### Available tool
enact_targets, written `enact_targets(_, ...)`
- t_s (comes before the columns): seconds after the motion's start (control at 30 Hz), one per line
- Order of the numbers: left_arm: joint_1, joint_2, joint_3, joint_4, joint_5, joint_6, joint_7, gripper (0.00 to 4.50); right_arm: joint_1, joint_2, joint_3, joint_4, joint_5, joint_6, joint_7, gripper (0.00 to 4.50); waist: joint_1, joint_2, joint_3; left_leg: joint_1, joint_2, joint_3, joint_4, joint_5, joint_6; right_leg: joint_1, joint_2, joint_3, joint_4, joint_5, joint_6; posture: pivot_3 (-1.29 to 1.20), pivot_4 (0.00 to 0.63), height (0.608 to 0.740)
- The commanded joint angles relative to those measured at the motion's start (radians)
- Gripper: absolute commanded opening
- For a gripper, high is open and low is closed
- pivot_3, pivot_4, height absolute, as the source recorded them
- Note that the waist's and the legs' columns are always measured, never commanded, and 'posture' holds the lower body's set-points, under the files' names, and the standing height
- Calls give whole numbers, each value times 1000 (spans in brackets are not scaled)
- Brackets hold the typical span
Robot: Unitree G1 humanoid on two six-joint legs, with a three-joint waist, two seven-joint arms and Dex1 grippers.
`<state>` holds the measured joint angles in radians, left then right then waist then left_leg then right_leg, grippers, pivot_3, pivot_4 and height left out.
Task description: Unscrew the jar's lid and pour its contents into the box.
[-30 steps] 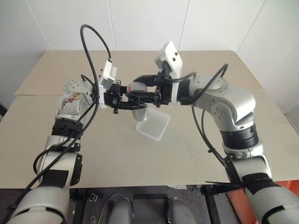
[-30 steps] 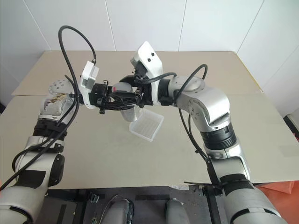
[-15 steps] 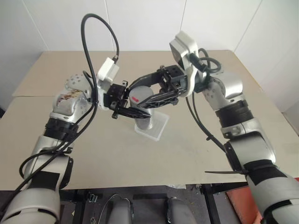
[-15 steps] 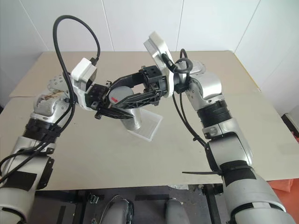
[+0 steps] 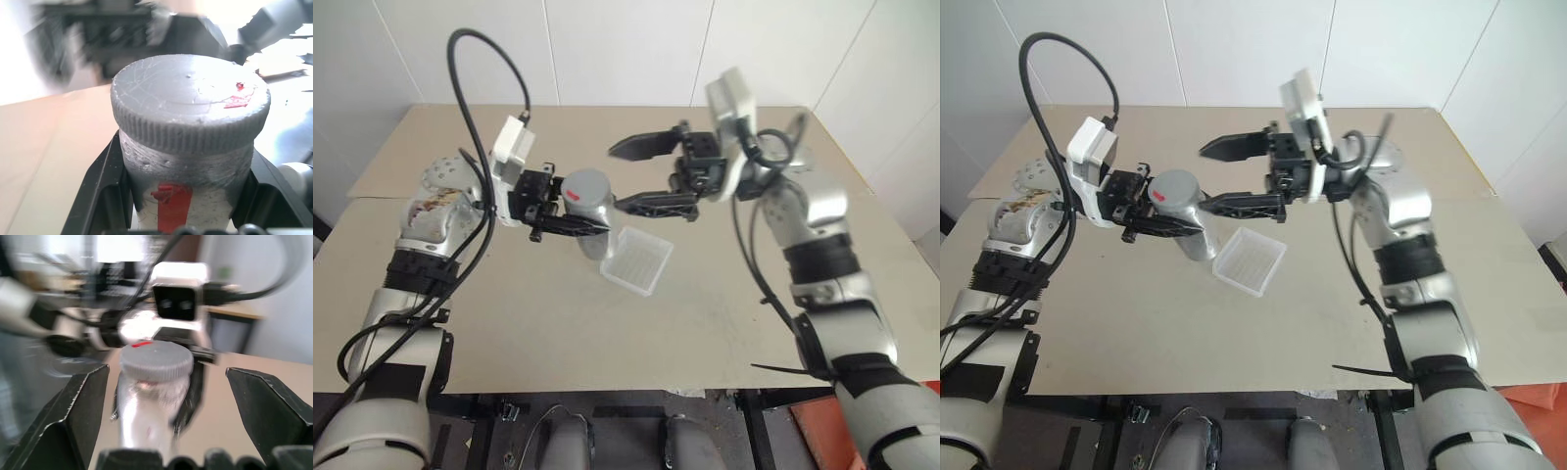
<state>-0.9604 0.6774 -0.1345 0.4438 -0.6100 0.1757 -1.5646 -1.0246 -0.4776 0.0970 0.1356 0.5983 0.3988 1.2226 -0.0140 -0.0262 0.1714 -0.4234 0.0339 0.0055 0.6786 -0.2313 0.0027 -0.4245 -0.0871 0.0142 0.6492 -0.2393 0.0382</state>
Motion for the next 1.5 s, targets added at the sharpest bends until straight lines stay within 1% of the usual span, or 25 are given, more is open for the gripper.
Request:
enact_targets(0.03, 4, -19, 41, 19, 62, -33, 41, 2064, 62, -9, -10, -283, -7, 156, -211, 4449, -3, 0, 0, 0, 0, 0, 0, 0, 0, 0, 0, 0, 0, 0, 0, 0, 150, 740)
enact_targets(0.13, 5, -56, 58, 29, 84, -25, 71, 2064, 75, 42, 41, -378, -82, 277, -415, 4449, -7, 0, 0, 1, 0, 0, 0, 0, 0, 0, 0, 1, 0, 0, 0, 0, 150, 740)
enact_targets(0.2, 3, -78, 60, 35, 100, -26, 76, 2064, 64, 89, 66, -397, -108, 338, -503, 4449, -7, 0, 0, 1, 0, 0, 0, 0, 0, 0, 0, 0, 0, 0, 0, 0, 150, 740)
enact_targets(0.3, 0, -99, 63, 37, 114, -27, 68, 2064, 42, 141, 102, -393, -159, 371, -580, 4449, -4, 0, 0, 1, 0, 0, 0, 0, 0, 0, 0, 0, 0, 0, 0, 0, 150, 740)
enact_targets(0.47, -10, -111, 73, 34, 121, -19, 54, 2064, 11, 189, 103, -324, -192, 387, -629, 4449, -3, 0, 0, 0, 0, 0, 0, 0, 0, 0, 0, 0, 0, 0, 0, 0, 150, 740)
enact_targets(0.57, -4, -104, 76, 22, 127, -18, 44, 2064, 16, 181, 84, -301, -196, 381, -626, 4449, -3, 0, 0, 0, 0, 0, 0, 0, 0, 1, 0, 0, 0, 0, 0, 0, 150, 740)
enact_targets(0.83, 31, -53, 100, -8, 125, 6, 14, 2064, 106, 9, -3, -332, -161, 378, -539, 4449, -3, 0, 0, 0, 0, 0, 0, 0, 0, 1, 0, 0, -1, 0, 0, 0, 150, 740)
enact_targets(1.0, 49, -29, 113, -29, 124, 27, -3, 2064, 132, -63, -68, -340, -129, 389, -527, 4449, -1, 0, 0, 0, -1, 0, 0, 0, 0, 1, 0, 0, -1, 0, 0, 0, 150, 740)
enact_targets(1.1, 55, -25, 118, -38, 130, 32, -9, 2064, 144, -82, -97, -359, -110, 399, -518, 4449, -5, 0, 0, 0, 0, 0, -1, 0, 0, 1, 1, 0, -1, 0, 0, 0, 150, 740)
enact_targets(1.17, 51, -29, 119, -31, 137, 31, -2, 2064, 145, -81, -116, -388, -77, 419, -505, 4449, -5, 0, 0, 0, 0, 0, -1, 0, 0, 0, 1, 0, -1, 0, 0, 0, 150, 740)
enact_targets(1.27, 37, -46, 114, -14, 146, 23, 9, 2064, 135, -68, -95, -450, -28, 446, -480, 4449, -4, 0, 0, 0, 0, 0, -1, 0, 0, 0, 1, 0, -1, 0, 0, 0, 150, 740)
enact_targets(1.37, 20, -71, 109, 1, 151, 21, 16, 2064, 107, -11, -60, -499, 21, 477, -490, 4449, -4, 0, 0, 0, 0, -1, -1, 0, 0, 1, 1, 0, -1, 0, 0, 0, 150, 740)
enact_targets(1.43, 11, -85, 106, 11, 158, 17, 16, 2064, 83, 42, -19, -501, 12, 483, -519, 4449, -6, 0, 0, 0, 0, -1, 0, 0, 0, 1, 1, 0, -1, 0, 0, 0, 150, 740)
enact_targets(1.5, 3, -94, 106, 21, 165, 12, 12, 2064, 66, 72, 14, -485, -14, 474, -538, 4449, -4, 0, 0, 1, 0, -1, 0, 0, 0, 1, 1, 0, 0, 0, 0, 0, 150, 740)
